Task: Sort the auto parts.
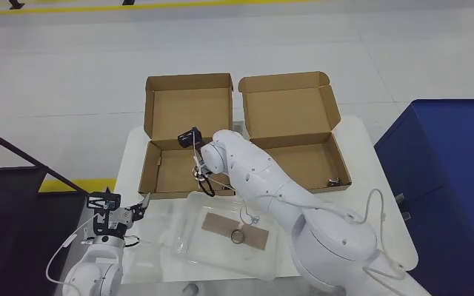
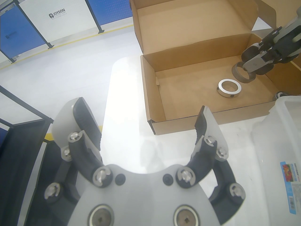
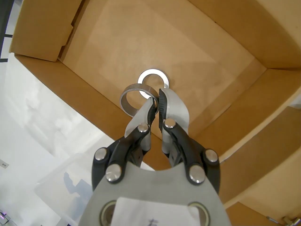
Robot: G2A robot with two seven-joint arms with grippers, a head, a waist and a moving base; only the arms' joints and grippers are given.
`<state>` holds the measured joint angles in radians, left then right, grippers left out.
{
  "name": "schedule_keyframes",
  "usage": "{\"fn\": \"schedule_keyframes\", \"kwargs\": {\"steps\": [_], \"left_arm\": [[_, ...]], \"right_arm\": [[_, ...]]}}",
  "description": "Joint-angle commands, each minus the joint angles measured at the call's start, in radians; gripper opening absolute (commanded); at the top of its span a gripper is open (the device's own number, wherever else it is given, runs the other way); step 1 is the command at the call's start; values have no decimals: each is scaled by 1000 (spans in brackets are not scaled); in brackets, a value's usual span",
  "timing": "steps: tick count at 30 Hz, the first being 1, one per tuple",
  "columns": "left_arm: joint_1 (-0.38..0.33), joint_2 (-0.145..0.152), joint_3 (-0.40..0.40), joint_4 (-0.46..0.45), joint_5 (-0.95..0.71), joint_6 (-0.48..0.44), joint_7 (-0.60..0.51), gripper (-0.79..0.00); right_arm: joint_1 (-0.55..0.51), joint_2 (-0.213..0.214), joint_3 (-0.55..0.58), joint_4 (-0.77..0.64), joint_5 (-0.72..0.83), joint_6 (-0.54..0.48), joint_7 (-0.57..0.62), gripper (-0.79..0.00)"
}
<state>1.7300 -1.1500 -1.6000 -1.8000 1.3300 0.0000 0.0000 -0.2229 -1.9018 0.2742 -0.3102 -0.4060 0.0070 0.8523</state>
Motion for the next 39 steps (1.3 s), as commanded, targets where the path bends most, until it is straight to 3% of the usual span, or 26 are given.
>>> {"fn": "schedule_keyframes", "kwargs": {"steps": [1, 2, 3, 4, 6, 7, 10, 11, 12, 13, 18, 24, 28, 39], "left_arm": [[0, 0, 0, 0, 0, 0, 0, 0], [0, 0, 0, 0, 0, 0, 0, 0], [0, 0, 0, 0, 0, 0, 0, 0], [0, 0, 0, 0, 0, 0, 0, 0], [0, 0, 0, 0, 0, 0, 0, 0], [0, 0, 0, 0, 0, 0, 0, 0], [0, 0, 0, 0, 0, 0, 0, 0], [0, 0, 0, 0, 0, 0, 0, 0], [0, 0, 0, 0, 0, 0, 0, 0], [0, 0, 0, 0, 0, 0, 0, 0], [0, 0, 0, 0, 0, 0, 0, 0], [0, 0, 0, 0, 0, 0, 0, 0], [0, 0, 0, 0, 0, 0, 0, 0], [0, 0, 0, 0, 0, 0, 0, 0]], "right_arm": [[4, -16, 4, 28, 1, -3, 3, -739], [6, -22, 5, 40, 1, -3, 7, -505], [7, -28, 5, 50, -2, -5, 6, -422], [7, -33, 9, 59, 1, -11, 4, -406], [12, -41, 15, 80, 6, -23, 4, -182], [15, -44, 19, 89, 8, -25, 3, -139], [29, -47, 38, 114, 26, -41, -21, -240], [37, -46, 47, 118, 36, -58, -38, -431], [42, -44, 60, 117, 59, -108, -44, -730], [49, -39, 79, 122, 92, -181, -33, -785], [92, -4, 142, 168, 190, -462, 15, -785], [113, 49, 228, 192, 349, -823, 152, -785], [60, 83, 204, 48, 341, -883, 92, -785], [60, 83, 204, 48, 341, -883, 92, -785]]}}
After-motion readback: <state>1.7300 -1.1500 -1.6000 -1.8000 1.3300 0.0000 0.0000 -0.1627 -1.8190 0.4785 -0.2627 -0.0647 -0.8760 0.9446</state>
